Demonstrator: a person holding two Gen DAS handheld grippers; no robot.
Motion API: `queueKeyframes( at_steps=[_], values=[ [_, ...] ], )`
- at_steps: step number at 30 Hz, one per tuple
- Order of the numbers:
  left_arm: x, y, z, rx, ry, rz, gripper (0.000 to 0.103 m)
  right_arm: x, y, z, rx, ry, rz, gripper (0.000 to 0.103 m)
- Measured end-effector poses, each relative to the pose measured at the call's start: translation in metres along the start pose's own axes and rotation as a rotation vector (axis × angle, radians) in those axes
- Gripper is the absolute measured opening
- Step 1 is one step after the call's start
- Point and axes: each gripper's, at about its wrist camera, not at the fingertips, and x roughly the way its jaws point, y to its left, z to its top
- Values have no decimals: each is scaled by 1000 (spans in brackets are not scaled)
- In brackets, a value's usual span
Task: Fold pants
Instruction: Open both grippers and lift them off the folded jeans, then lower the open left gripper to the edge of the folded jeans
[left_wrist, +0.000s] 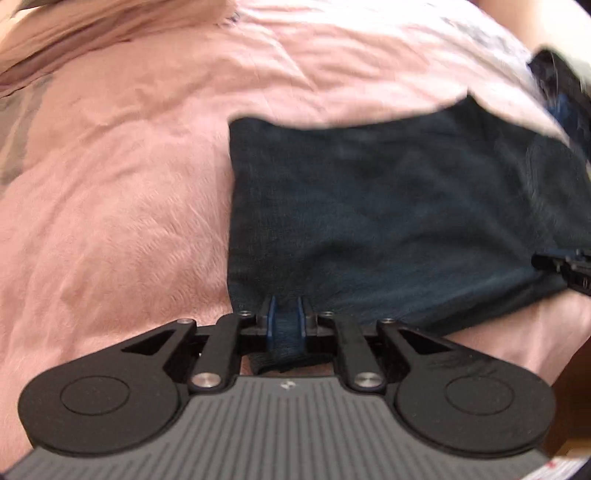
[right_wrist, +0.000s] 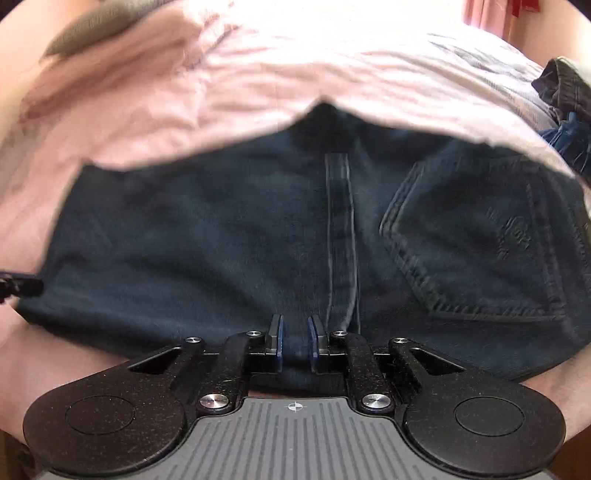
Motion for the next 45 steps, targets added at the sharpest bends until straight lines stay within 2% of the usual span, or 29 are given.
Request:
queueKeyframes(
  at_steps=[2,3,4,7,10,12,17,21,27,33,41,45],
  values=[
    [-22,-5,3,-19,5,26,10,-17,0,6,-28,12,19,22],
    [-32,-9,2,-27,12,31,13,-23,-1,6,-42,39,22,37],
    [-41,-12,2,-40,24,33,14,-29,-4,7,-43,64,32,44],
    [-64,-22,-5,-108,66,17,20,-52,-17,9,-28,100,84,45],
    [-82,-31,-13,-182,105,-21,24,-76,-20,9,-36,109,95,46],
    [-92,-40,-14,-193,127,-30,24,-92,-23,11,-45,95,94,46],
    [-113,-55,-8,-145,113,-29,33,-112,-28,14,-23,107,85,47],
    [-115,-55,1,-126,116,-25,33,-118,-30,13,19,132,70,47],
    [-122,-52,16,-69,107,-25,33,-135,-25,17,65,88,26,47],
    [-133,-40,29,-7,81,-26,33,-141,-9,23,101,56,2,47],
    [-133,-21,34,19,64,-52,35,-135,10,25,138,52,-6,47],
    [-121,-1,29,-11,61,-110,38,-131,7,25,164,56,-34,47]
  ],
)
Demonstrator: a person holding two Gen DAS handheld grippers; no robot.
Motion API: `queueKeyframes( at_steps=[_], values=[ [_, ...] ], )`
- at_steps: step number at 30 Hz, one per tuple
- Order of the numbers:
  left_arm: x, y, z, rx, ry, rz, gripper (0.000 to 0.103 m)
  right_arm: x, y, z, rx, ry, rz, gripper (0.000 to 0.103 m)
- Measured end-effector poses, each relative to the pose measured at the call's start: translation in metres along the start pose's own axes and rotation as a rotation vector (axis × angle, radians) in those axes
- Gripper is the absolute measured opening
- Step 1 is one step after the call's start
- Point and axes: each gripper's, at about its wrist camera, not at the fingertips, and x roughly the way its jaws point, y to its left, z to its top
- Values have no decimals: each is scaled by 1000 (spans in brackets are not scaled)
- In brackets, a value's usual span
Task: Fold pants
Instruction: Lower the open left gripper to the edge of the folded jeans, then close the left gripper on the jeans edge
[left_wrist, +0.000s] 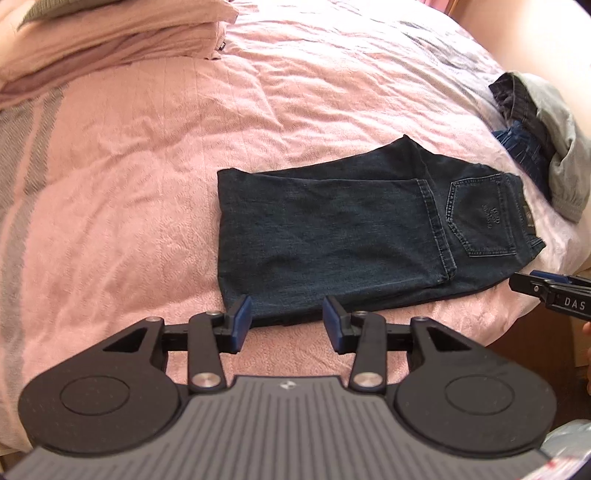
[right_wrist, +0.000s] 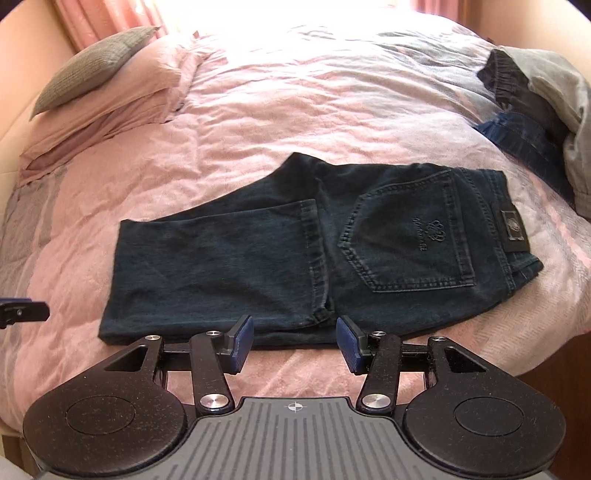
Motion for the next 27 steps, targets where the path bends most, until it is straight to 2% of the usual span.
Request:
queueKeyframes(
  at_steps=[5,11,13,16,18,20,22,26,27],
  values=[
    [26,30,-5,-34,3,-78,37,2,-26,0,66,6,-70,47],
    [69,49,-4,-82,-10,-126,38,8,-74,7,140,24,-138,47],
    [86,53,-3,-101,-22,-129,38,15,-89,12,140,38,-152,47],
    [112,59,0,-113,-35,-98,39,33,-107,19,116,67,-157,47],
    [125,68,-1,-154,-30,-78,41,48,-117,22,88,94,-152,47],
    [132,77,-7,-231,-27,-64,43,62,-128,27,54,123,-149,47],
    [131,83,-19,-341,-32,-81,44,74,-138,31,33,142,-153,47],
    [121,80,-63,-643,-70,-165,62,92,-159,39,50,178,-148,47],
    [120,77,-75,-721,-89,-183,63,96,-164,41,62,191,-144,47]
  ],
)
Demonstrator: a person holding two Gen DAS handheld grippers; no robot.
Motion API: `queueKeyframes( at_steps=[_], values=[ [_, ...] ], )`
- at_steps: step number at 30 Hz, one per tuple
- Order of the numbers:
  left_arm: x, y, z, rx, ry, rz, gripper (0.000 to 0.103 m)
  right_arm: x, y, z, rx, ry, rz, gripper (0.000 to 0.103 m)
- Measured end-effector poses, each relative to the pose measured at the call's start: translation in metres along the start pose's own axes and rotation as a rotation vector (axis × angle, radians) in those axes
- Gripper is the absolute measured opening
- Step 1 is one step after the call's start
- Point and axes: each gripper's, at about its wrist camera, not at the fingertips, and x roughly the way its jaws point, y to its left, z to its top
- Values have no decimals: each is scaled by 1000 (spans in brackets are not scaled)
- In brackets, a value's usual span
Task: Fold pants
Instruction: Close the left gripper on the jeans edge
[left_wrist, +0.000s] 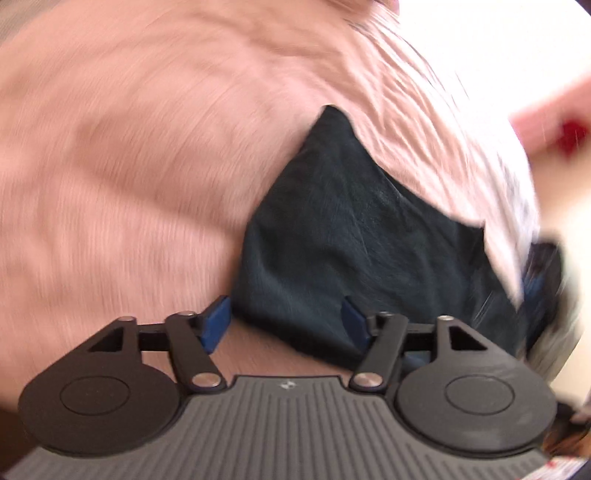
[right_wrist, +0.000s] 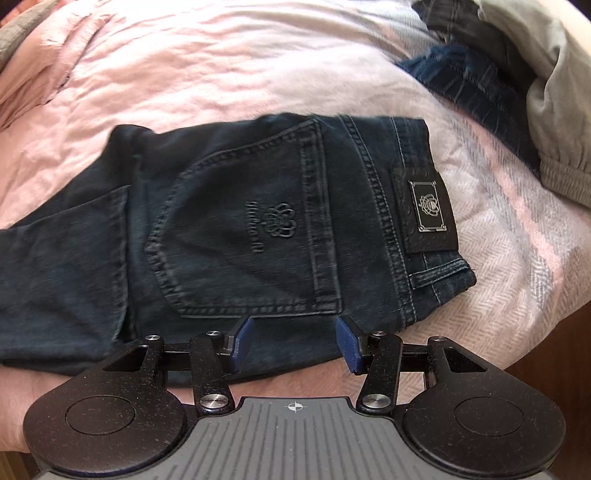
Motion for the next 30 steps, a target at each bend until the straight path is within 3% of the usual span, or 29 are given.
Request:
queueKeyframes(
  at_steps=[3,6,8,12,14,16,19,24,28,30],
  values=[
    [3,10,-25,-173,-50,-51,64,8,-7,8,26,30,17,47],
    [12,8,-26,-210,-117,-38,64,11,-5,12,2,39,24,47],
    [15,8,-16,-201,-121,-11,64,11,-1,14,-37,34,18,47],
    [9,0,7,34,-37,44,58,8,-1,15,-66,18,-1,47],
    [1,-4,16,175,-20,95,58,8,-3,16,-42,16,-13,47],
    [-9,-2,26,252,-15,114,58,6,-6,15,-5,8,-25,47],
    [-8,-2,47,256,-11,57,61,5,-7,12,37,0,-43,47],
    [41,-17,73,339,67,-21,61,-2,-2,2,79,-17,-59,47],
    [71,-20,86,376,131,-93,55,-11,3,-11,104,-39,-91,47],
    [77,-18,91,388,155,-115,42,-15,2,-16,136,-46,-109,47]
  ],
)
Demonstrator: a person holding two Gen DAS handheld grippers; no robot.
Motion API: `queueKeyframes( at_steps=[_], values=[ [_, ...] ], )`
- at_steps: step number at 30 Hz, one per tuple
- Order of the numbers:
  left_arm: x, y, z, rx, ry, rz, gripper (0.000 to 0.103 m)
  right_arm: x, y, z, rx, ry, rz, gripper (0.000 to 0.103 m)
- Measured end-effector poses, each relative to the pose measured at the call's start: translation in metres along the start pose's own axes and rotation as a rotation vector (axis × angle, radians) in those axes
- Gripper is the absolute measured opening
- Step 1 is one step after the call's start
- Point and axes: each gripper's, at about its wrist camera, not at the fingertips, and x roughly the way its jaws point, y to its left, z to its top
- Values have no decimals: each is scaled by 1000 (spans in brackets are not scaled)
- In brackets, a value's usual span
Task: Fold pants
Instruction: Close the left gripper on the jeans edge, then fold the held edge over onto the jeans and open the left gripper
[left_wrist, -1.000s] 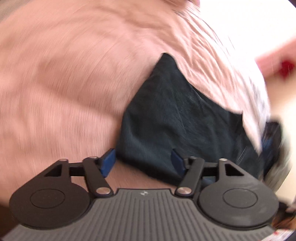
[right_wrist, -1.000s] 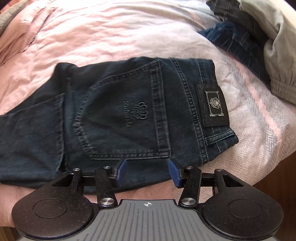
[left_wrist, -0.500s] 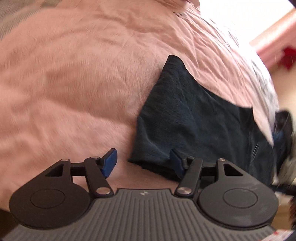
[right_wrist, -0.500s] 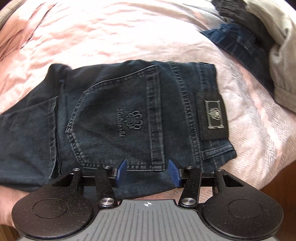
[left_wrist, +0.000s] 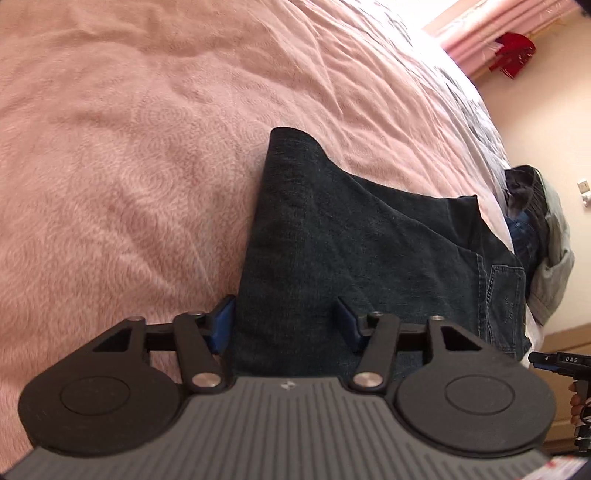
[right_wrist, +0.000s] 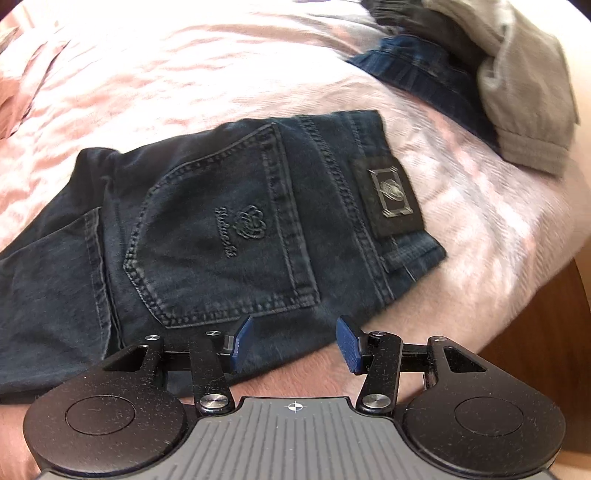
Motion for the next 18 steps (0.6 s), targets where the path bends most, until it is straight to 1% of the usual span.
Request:
queueKeyframes(
  at_steps=[1,2,3,5,8,10,12,15,18],
  values=[
    [0,1,1,-2,9,-14,35,-2,-3,-2,20,-6,-8,47],
    [-1,1,3,-7,19,-37,19,-4,-5,-2,38,-13,-16,47],
    [-2,-2,5,-7,22,-44,14,-5,-8,-1,54,-21,-24,47],
    [-8,-11,7,19,14,-32,8,-9,-13,1,77,-41,-37,47],
    [-18,-28,10,19,-6,6,5,-12,-22,10,90,-67,-34,47],
    [-25,-44,11,6,-16,60,5,-13,-29,17,90,-80,-24,47],
    [-31,-65,13,-11,-20,133,4,-13,-38,26,82,-87,-7,47],
    [-45,-108,13,-25,-61,218,4,-10,-58,42,64,-82,22,47],
    [-58,-164,12,-14,-115,298,4,-4,-88,61,34,-74,52,47]
  ],
)
